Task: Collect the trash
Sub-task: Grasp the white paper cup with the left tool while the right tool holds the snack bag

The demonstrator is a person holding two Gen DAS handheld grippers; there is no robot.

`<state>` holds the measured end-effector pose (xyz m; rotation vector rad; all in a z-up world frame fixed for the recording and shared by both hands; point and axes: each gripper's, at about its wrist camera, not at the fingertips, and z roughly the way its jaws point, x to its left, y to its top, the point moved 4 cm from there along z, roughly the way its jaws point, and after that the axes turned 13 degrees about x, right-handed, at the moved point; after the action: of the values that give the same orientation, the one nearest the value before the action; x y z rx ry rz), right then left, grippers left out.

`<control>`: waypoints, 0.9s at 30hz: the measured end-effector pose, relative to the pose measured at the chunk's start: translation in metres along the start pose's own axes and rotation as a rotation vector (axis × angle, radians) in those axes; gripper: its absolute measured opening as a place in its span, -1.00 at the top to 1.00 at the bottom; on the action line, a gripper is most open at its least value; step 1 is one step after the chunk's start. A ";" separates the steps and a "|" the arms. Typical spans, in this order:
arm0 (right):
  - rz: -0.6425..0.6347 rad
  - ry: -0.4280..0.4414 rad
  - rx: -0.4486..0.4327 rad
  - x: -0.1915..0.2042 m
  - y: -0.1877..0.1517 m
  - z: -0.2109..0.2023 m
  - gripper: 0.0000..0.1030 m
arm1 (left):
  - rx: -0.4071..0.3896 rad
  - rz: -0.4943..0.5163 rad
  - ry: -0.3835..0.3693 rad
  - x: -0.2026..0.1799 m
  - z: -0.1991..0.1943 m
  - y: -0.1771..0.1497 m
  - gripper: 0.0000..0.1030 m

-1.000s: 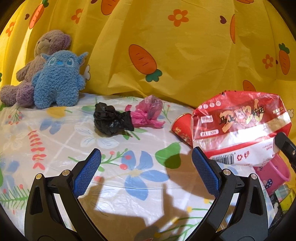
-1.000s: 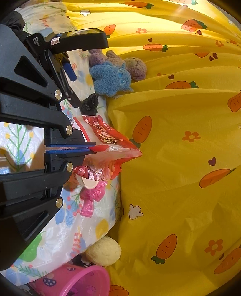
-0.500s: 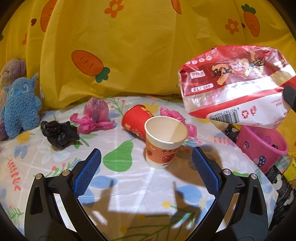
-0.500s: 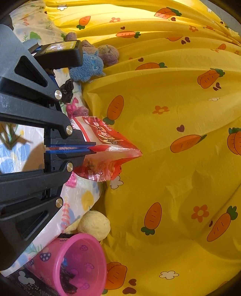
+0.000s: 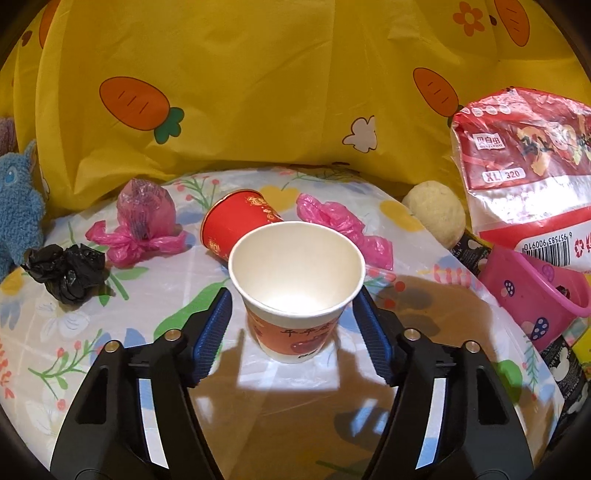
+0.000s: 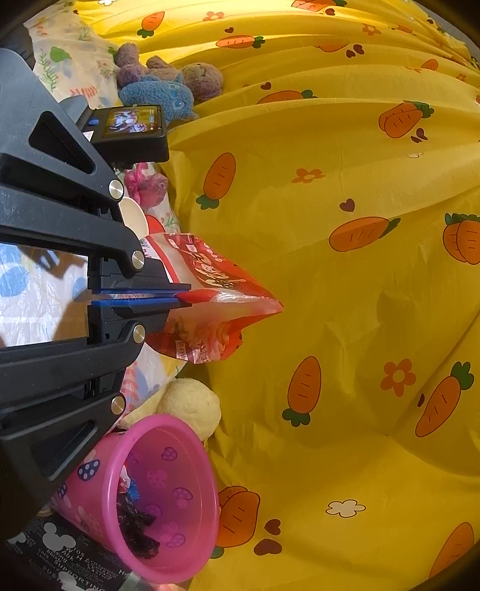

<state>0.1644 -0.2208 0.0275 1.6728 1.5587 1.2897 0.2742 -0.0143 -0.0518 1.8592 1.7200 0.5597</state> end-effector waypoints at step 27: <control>0.104 -0.166 -0.081 -0.072 0.015 -0.049 0.95 | -0.149 0.176 -0.115 -0.087 -0.089 0.010 0.00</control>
<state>0.1359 -0.3035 0.0402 1.7809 1.3219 1.2140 0.2168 -0.0911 0.0277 1.9072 1.4115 0.6189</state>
